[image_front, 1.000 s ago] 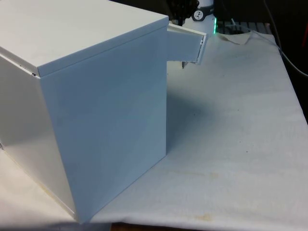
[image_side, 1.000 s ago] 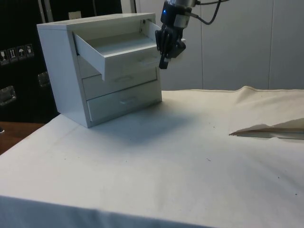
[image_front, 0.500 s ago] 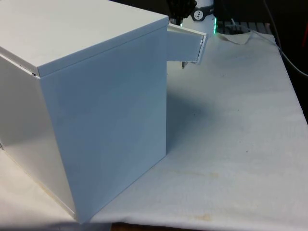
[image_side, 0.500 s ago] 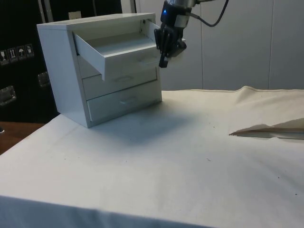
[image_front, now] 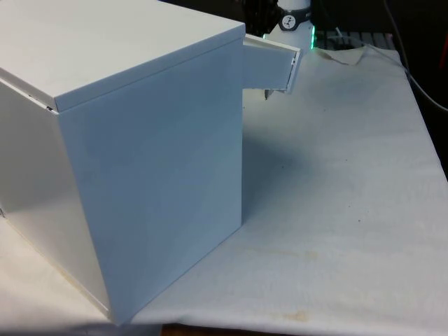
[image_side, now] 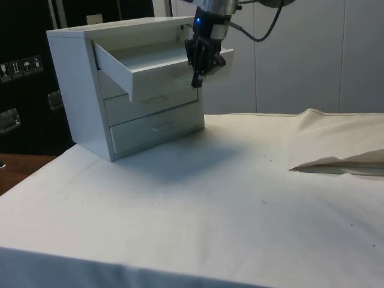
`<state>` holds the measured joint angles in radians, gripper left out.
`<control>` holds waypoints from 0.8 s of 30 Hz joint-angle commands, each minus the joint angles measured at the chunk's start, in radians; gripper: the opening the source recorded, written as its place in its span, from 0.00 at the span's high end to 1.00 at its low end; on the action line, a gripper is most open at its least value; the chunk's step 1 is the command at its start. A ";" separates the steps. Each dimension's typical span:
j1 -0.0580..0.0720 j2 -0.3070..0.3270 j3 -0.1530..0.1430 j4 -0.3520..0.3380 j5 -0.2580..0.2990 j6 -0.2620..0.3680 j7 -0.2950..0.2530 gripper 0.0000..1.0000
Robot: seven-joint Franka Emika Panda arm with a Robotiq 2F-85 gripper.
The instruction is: Open the drawer, then close it.
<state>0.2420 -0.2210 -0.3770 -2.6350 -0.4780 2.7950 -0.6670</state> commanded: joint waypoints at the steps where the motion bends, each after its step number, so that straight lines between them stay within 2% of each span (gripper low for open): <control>1: -0.019 0.006 0.009 0.012 -0.038 0.007 0.022 1.00; 6: -0.022 0.017 0.007 0.029 -0.060 0.006 0.024 1.00; 7: -0.001 0.010 -0.001 0.016 -0.019 0.001 0.000 1.00; 8: -0.022 0.016 0.006 0.030 -0.063 0.003 0.023 1.00; 15: -0.024 0.012 0.005 0.042 -0.088 -0.007 0.022 1.00; 16: -0.005 0.009 -0.003 0.030 -0.051 -0.004 0.000 1.00; 17: -0.024 0.013 0.004 0.045 -0.095 -0.006 0.022 1.00; 23: -0.024 0.016 0.000 0.056 -0.117 -0.006 0.023 1.00; 24: -0.006 0.010 -0.010 0.043 -0.083 -0.004 0.001 1.00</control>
<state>0.2360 -0.2110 -0.3870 -2.5920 -0.5610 2.7910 -0.6660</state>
